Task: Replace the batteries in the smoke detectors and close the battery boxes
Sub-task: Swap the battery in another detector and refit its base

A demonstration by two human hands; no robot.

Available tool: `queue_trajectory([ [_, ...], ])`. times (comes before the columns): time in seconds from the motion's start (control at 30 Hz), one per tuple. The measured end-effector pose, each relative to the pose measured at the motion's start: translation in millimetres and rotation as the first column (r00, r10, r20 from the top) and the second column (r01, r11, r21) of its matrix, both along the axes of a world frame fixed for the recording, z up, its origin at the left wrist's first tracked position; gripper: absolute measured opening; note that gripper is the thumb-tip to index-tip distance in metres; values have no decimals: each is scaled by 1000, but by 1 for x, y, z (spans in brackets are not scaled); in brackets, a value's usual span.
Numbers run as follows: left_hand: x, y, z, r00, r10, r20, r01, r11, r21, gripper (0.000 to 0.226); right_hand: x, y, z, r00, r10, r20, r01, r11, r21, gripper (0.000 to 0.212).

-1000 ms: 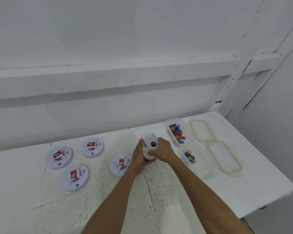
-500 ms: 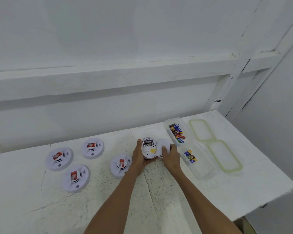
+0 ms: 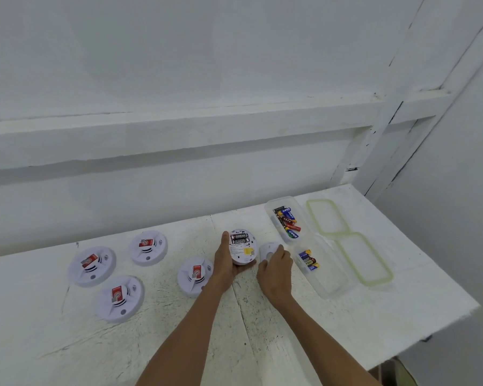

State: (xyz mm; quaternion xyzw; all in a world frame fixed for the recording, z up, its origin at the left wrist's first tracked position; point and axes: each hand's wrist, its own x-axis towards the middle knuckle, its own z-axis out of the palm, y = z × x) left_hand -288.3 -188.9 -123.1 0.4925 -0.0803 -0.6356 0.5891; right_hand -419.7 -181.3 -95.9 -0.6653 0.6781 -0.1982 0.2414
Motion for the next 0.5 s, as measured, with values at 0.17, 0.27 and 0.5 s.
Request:
queue_trajectory([
  [0.17,1,-1,-1,1000,-15,24,14,1000,19,67,4,4,2,967,35,-253,-49,998,-48,59],
  [0.27,-3,0,3,999,-35,26,34,999,20,67,6,0,7,983,121,-136,-139,981,-135,46],
  [0.5,-17,10,8,999,-40,-16,39,999,-32,49,14,-26,25,975,193,110,-183,979,-95,51],
])
